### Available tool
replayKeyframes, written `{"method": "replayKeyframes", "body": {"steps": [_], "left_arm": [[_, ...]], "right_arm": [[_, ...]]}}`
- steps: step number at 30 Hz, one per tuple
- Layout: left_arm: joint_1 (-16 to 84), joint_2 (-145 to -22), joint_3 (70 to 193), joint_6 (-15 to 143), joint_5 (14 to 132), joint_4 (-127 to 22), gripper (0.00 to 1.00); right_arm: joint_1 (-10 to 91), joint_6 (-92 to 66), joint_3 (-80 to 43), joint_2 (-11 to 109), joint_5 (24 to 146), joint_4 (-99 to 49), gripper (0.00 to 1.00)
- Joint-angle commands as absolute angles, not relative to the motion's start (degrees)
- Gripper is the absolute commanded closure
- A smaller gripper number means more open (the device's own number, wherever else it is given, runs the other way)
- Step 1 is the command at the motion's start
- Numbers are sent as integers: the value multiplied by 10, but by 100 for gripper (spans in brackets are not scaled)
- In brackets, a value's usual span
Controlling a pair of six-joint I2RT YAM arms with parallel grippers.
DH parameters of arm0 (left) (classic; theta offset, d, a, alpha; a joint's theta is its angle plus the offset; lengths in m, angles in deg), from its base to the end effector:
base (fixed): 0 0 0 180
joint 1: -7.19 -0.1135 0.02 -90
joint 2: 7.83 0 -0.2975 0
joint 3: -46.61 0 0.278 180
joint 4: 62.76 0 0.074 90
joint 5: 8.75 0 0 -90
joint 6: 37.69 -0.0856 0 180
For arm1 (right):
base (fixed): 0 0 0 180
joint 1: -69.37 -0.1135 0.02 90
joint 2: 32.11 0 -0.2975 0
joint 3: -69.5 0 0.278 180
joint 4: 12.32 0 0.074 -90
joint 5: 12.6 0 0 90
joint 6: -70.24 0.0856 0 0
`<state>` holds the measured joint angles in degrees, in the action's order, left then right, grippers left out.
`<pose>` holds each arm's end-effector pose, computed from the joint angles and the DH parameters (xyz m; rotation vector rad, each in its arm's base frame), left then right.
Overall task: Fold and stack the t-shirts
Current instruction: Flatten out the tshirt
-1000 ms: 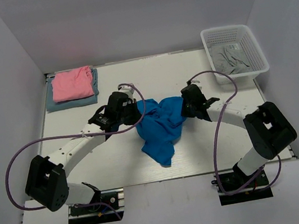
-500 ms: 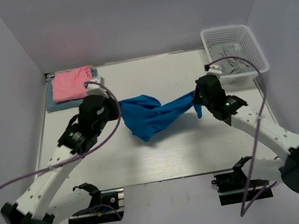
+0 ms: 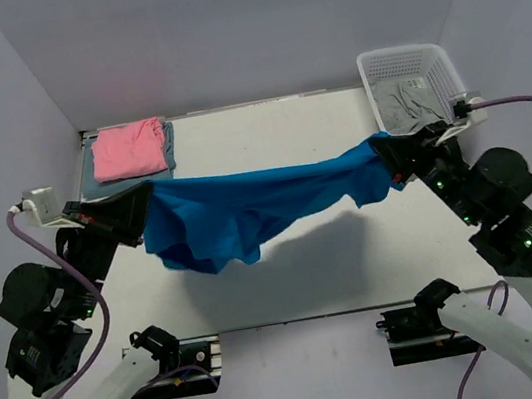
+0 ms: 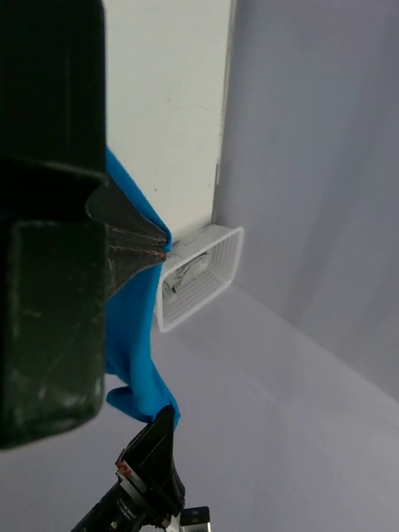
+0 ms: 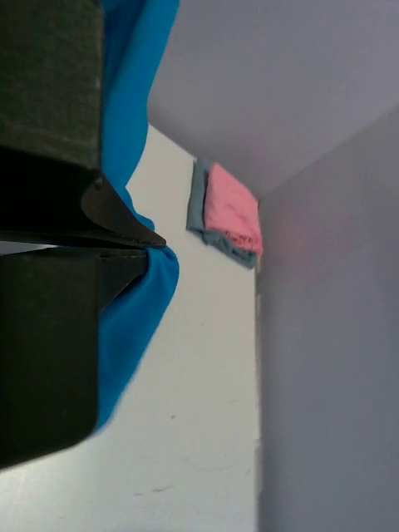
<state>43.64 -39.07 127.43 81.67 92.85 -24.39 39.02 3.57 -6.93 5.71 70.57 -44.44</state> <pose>0.0912 -0.0460 0.5101 -0.0873 1.4255 -0.8167 0.1434 0.0722 0.4874 0.0082 1.4943 0.6747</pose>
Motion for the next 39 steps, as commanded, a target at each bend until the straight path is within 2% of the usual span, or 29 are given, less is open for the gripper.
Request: {"method": "replayKeyframes", "body": {"steps": [1, 5, 9, 13, 16, 19, 20, 21, 22, 24, 25, 28, 31, 33, 36, 39], "left_arm": [[432, -409, 1299, 811, 910, -252, 100], [432, -453, 1283, 821, 978, -239, 100], [432, -517, 1237, 854, 1116, -208, 100], [426, -594, 1165, 886, 1218, -223, 100], [402, -666, 1133, 912, 1220, -230, 90], [379, -783, 1131, 912, 1207, -248, 60], [365, -841, 1144, 912, 1192, -241, 39], [359, -866, 1182, 912, 1191, -231, 29], [359, -887, 1204, 912, 1191, -203, 23], [353, -924, 1264, 906, 1191, -176, 1], [348, -924, 1278, 896, 1191, -169, 0], [348, -903, 1291, 869, 1136, -169, 0], [348, -863, 1255, 863, 1051, -163, 0], [361, -808, 1188, 863, 1011, -196, 0], [361, -741, 1085, 851, 879, -278, 0], [361, -737, 1031, 851, 810, -338, 0]], "right_arm": [[394, -2, -97, 63, 804, -443, 100], [392, 4, -71, 96, 789, -404, 100], [395, 14, -42, 166, 743, -379, 100], [397, 23, -33, 307, 675, -355, 100], [412, 35, -26, 413, 643, -335, 100], [423, 37, -40, 537, 651, -324, 100], [424, 38, -55, 554, 662, -327, 100], [426, 40, -77, 569, 663, -343, 95], [429, 31, -97, 598, 665, -349, 91], [430, 22, -127, 606, 655, -370, 80], [429, 20, -129, 604, 646, -372, 59], [429, 15, -120, 581, 627, -368, 10], [429, 28, -93, 548, 597, -372, 10], [431, 36, -75, 521, 587, -377, 10], [433, 30, -41, 500, 600, -391, 10], [432, 37, -23, 488, 609, -403, 10]]}}
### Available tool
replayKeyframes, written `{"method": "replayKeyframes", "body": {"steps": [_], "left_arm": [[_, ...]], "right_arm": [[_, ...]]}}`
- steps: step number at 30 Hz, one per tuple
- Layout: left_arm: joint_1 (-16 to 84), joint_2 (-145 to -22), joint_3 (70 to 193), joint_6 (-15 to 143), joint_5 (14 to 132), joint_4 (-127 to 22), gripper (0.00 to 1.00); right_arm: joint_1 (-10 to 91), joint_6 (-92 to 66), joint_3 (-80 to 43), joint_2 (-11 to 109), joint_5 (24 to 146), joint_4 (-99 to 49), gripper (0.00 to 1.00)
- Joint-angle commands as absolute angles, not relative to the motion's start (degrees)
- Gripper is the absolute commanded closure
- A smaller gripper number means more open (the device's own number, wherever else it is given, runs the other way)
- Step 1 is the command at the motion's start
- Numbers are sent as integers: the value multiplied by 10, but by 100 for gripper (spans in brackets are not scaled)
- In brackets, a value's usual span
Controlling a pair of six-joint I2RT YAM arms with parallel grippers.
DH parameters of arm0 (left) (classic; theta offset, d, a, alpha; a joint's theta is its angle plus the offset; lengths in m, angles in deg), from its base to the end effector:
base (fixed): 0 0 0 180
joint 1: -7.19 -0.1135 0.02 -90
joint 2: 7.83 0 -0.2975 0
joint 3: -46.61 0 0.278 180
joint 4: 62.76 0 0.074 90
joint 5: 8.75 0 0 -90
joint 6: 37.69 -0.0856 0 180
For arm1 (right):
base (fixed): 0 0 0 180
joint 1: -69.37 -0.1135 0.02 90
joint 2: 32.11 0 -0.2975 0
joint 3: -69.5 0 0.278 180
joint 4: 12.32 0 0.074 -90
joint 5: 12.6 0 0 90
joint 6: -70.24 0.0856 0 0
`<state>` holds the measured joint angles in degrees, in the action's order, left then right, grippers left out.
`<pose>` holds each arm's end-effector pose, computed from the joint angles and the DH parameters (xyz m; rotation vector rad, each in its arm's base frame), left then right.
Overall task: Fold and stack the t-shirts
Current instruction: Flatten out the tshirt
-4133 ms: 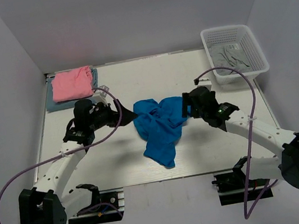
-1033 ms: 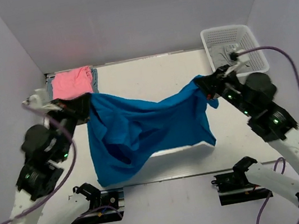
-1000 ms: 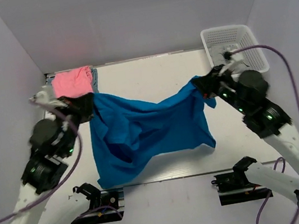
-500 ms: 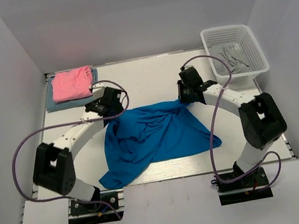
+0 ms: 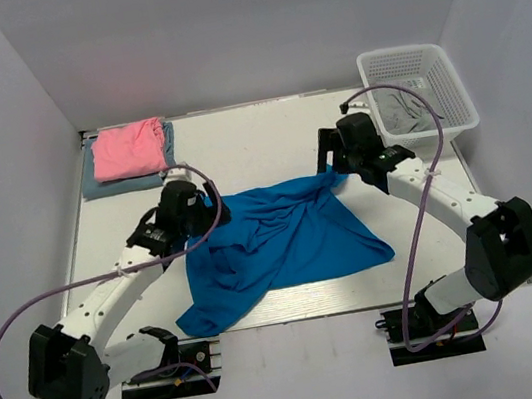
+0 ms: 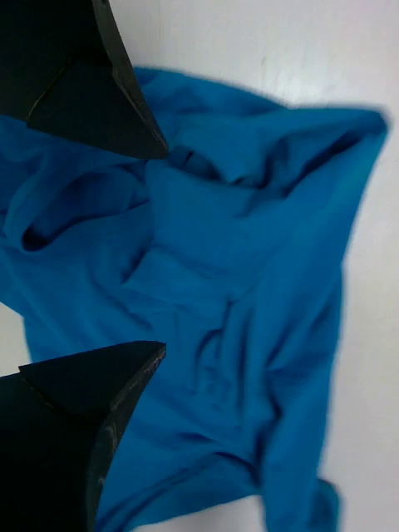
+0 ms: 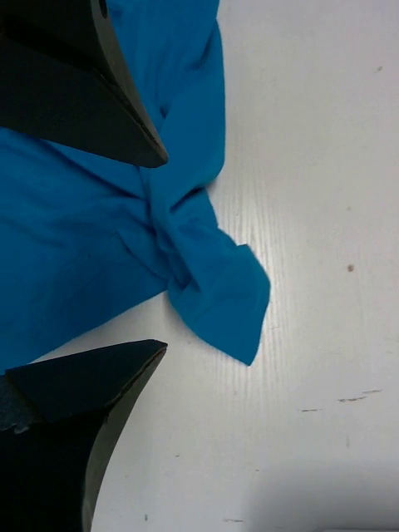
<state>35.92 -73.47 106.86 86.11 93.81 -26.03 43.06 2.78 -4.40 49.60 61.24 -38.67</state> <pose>0.2641 -0.1235 0.2527 -0.2142 2.2946 -0.3139 0.3528 0.1479 0.2824 0.0905 2.1447 0.1924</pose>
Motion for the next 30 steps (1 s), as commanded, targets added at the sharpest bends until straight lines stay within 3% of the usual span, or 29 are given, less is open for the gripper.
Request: {"method": "replayKeyframes", "body": {"steps": [1, 9, 23, 30], "left_arm": [[361, -749, 1031, 846, 803, -344, 0], [361, -866, 1043, 846, 831, -323, 0], [361, -852, 1043, 878, 928, -240, 0], [361, -870, 1037, 861, 874, -301, 2]], "right_arm": [[432, 40, -13, 485, 611, -406, 10], [433, 48, 13, 458, 604, -400, 10], [437, 48, 3, 487, 611, -403, 10], [438, 48, 4, 489, 609, -400, 10]]}}
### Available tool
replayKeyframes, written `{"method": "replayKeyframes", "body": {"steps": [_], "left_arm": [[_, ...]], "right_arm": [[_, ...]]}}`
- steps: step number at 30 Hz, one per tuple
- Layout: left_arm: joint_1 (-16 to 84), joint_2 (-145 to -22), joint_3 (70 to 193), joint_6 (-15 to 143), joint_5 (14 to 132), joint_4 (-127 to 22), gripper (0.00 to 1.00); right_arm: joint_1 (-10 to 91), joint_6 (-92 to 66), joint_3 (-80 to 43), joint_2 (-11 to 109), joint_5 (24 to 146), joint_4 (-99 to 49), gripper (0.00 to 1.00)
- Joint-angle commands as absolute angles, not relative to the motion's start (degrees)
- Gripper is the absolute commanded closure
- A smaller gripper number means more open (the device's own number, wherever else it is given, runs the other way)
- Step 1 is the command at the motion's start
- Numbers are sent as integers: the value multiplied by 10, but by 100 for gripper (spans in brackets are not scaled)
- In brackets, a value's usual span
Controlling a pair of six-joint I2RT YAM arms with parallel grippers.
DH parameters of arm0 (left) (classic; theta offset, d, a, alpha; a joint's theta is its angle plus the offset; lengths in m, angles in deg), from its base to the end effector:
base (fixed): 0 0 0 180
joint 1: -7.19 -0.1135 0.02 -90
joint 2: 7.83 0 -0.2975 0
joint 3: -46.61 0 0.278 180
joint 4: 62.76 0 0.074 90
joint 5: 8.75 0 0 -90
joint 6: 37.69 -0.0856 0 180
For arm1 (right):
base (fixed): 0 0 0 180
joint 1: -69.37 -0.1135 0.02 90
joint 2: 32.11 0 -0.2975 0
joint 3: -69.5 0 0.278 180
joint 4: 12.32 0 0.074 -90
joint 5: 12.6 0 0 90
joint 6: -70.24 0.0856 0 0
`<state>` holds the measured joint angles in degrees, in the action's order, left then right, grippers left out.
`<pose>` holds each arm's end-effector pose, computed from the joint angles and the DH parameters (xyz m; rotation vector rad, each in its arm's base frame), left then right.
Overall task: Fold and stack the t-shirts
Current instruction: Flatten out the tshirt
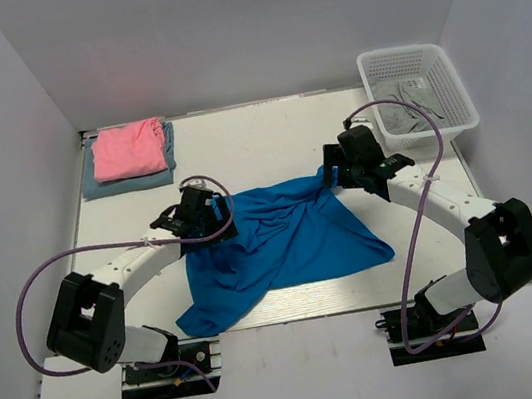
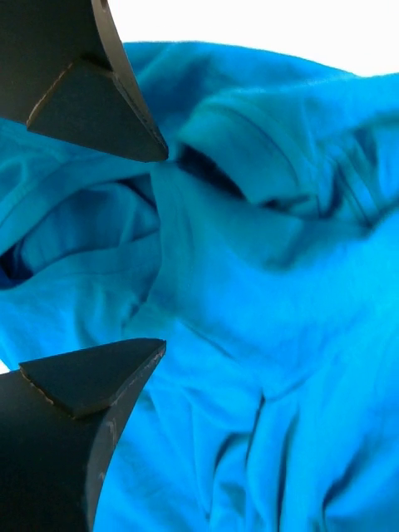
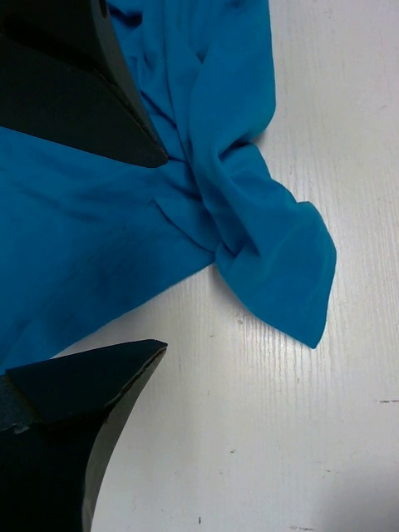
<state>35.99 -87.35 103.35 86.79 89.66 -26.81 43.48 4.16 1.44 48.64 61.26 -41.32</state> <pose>0.2729 -0.1358 0.1628 -0.1818 2.5878 -0.2184 0.3343 0.1358 0.2422 0.1050 2.2650 0.1364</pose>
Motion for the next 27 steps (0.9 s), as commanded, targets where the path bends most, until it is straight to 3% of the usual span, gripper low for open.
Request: {"method": "replayKeyframes", "body": {"steps": [1, 11, 16, 20, 27], "left_arm": [[361, -876, 1037, 861, 861, -310, 5], [361, -925, 1058, 856, 877, -316, 6], [361, -963, 1086, 856, 904, -295, 20], [361, -949, 1092, 872, 934, -275, 48], [361, -856, 1074, 883, 942, -270, 52]], "right_arm": [[439, 46, 4, 489, 607, -400, 10], [441, 47, 8, 485, 603, -403, 10], [445, 48, 10, 483, 597, -404, 10], [448, 53, 9, 485, 599, -405, 10], [453, 53, 5, 494, 606, -405, 10]]}}
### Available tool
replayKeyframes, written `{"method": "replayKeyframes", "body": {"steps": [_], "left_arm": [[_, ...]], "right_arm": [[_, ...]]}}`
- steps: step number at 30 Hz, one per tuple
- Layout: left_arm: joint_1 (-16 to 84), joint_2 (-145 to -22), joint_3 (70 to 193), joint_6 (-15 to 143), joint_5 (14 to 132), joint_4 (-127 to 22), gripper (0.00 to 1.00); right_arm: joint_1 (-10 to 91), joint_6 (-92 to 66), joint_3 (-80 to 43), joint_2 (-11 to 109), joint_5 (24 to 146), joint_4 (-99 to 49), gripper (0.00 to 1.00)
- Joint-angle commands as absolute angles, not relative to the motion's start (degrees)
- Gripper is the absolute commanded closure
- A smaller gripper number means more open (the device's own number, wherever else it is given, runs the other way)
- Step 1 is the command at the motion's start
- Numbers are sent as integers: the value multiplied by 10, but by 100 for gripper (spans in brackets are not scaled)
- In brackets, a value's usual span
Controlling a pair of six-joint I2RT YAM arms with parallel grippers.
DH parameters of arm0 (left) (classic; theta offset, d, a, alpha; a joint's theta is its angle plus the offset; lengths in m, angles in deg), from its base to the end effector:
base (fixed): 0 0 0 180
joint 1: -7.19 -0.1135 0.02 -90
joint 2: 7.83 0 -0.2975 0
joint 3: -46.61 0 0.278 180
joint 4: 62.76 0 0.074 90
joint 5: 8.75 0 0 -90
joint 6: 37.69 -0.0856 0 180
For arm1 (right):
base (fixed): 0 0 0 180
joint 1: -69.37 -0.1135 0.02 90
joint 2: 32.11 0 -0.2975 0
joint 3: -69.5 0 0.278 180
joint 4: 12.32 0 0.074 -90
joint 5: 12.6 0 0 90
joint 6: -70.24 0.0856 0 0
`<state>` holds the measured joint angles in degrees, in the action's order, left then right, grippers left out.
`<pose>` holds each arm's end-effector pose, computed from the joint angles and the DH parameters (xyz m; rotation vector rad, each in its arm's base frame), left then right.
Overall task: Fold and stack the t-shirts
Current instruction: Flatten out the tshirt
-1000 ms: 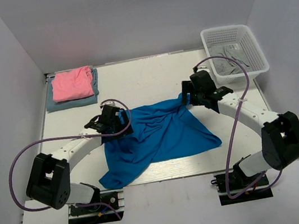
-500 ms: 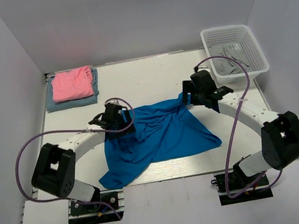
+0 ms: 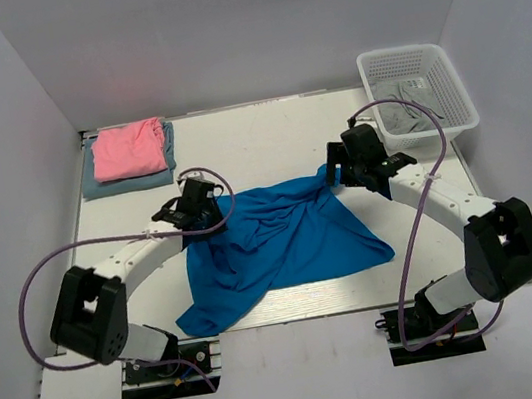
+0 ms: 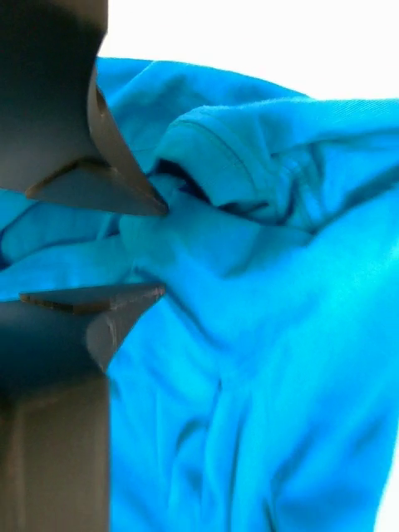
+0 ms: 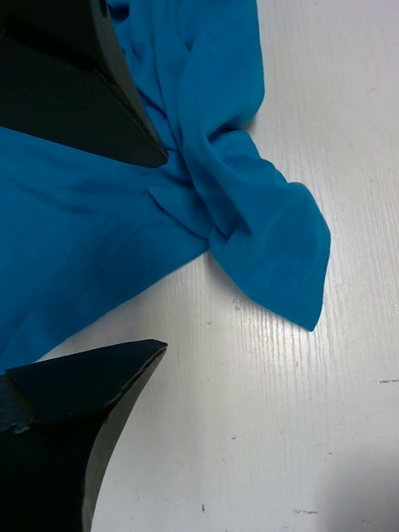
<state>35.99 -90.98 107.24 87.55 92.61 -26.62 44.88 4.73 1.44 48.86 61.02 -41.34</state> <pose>0.2916 -0.1411 0.1675 -0.2160 2.5629 -0.1656 0.3380 0.1274 0.2409 0.1454 2.2650 0.1221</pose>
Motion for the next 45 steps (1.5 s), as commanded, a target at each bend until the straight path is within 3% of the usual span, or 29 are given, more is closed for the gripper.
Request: {"method": "replayKeyframes", "body": {"steps": [1, 11, 20, 22, 25, 26, 27, 33, 43, 45], "left_arm": [[361, -850, 1063, 883, 942, -276, 55], [361, -915, 1091, 876, 967, -247, 46], [361, -981, 1120, 888, 1027, -246, 46], [361, -981, 1125, 888, 1022, -252, 53], [361, -974, 1125, 888, 1010, -252, 78], [361, -960, 1125, 888, 1010, -252, 94], [361, -951, 1120, 888, 1005, -252, 100], [361, -884, 1114, 883, 985, -245, 100], [361, -773, 1089, 865, 960, -297, 100], [361, -767, 1089, 865, 960, -297, 100]], "right_arm": [[453, 53, 3, 495, 609, -404, 10], [455, 50, 3, 501, 611, -414, 10], [458, 49, 0, 509, 614, -417, 10], [456, 49, 0, 512, 614, -418, 10], [459, 52, 0, 511, 606, -418, 10], [458, 54, 0, 513, 603, -419, 10], [460, 55, 0, 514, 597, -417, 10], [469, 70, -6, 535, 594, -418, 10], [470, 18, -33, 619, 613, -412, 18], [470, 33, -37, 642, 621, -377, 23]]}}
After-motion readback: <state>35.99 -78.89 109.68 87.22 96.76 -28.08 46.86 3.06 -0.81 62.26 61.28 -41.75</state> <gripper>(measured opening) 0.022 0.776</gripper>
